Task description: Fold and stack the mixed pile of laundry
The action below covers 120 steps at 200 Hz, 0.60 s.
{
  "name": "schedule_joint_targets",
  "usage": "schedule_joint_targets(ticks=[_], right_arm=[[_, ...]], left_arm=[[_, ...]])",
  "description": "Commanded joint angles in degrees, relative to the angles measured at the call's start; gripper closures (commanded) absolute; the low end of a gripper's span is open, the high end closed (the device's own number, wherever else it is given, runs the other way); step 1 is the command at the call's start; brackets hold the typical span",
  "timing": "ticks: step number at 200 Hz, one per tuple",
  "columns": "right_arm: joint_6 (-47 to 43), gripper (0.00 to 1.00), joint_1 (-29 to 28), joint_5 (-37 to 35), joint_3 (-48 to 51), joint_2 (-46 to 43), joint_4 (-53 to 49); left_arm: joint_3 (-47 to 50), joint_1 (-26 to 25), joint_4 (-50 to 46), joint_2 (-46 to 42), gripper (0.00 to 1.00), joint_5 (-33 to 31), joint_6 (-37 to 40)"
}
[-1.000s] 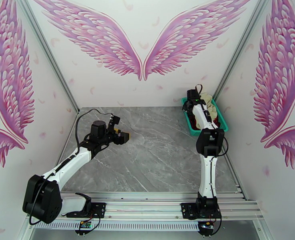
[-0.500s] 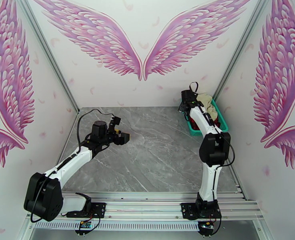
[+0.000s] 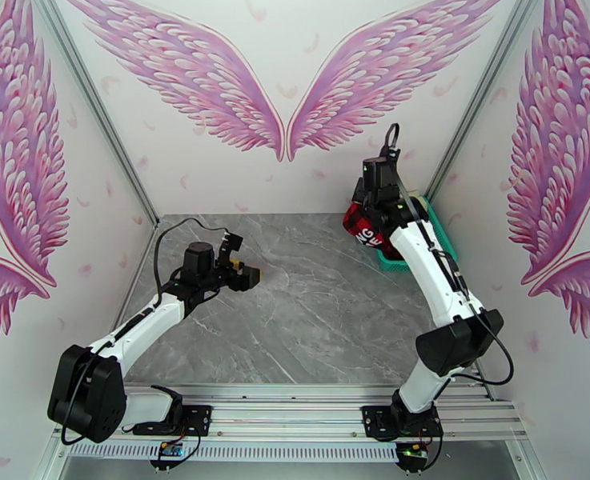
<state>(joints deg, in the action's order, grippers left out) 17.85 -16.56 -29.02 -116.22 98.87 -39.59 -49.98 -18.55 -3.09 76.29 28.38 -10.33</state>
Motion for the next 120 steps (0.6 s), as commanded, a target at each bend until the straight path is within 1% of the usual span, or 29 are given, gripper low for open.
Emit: schedule_joint_targets(ticks=[1,21,37,48,57,86,108,120], right_arm=[[-5.9,1.0,-0.1,3.7,-9.2,-2.9,2.5],[-8.0,1.0,-0.6,15.7,-22.2,-1.2,0.6],[-8.6,1.0,-2.0,22.7,-34.7,1.7,-2.4],[-8.2,1.0,-2.7,27.9,-39.3,2.3,-2.5],[-7.1,1.0,-3.5,31.0,-39.8,1.5,-1.0],[-4.2,1.0,-5.8,44.1,-36.2,-2.6,4.3],[-3.9,1.0,-8.5,49.9,-34.8,-2.9,3.3],[-3.9,1.0,-10.8,50.9,-32.3,-2.3,1.7]], left_arm=[[1.9,-0.4,1.5,-3.1,0.17,0.9,-1.3],[3.4,-0.4,2.5,-5.3,0.17,0.2,-2.6],[4.5,-0.3,3.0,-7.3,0.17,-0.9,-3.4],[4.9,-0.3,2.7,-8.5,0.17,-1.8,-3.5],[5.1,-0.2,2.4,-9.5,0.17,-2.5,-3.6],[5.7,0.0,1.1,-13.6,0.17,-5.4,-3.8],[6.1,0.2,-0.4,-16.7,0.16,-7.7,-3.6],[6.0,0.3,-1.3,-18.2,0.16,-8.6,-3.3]])
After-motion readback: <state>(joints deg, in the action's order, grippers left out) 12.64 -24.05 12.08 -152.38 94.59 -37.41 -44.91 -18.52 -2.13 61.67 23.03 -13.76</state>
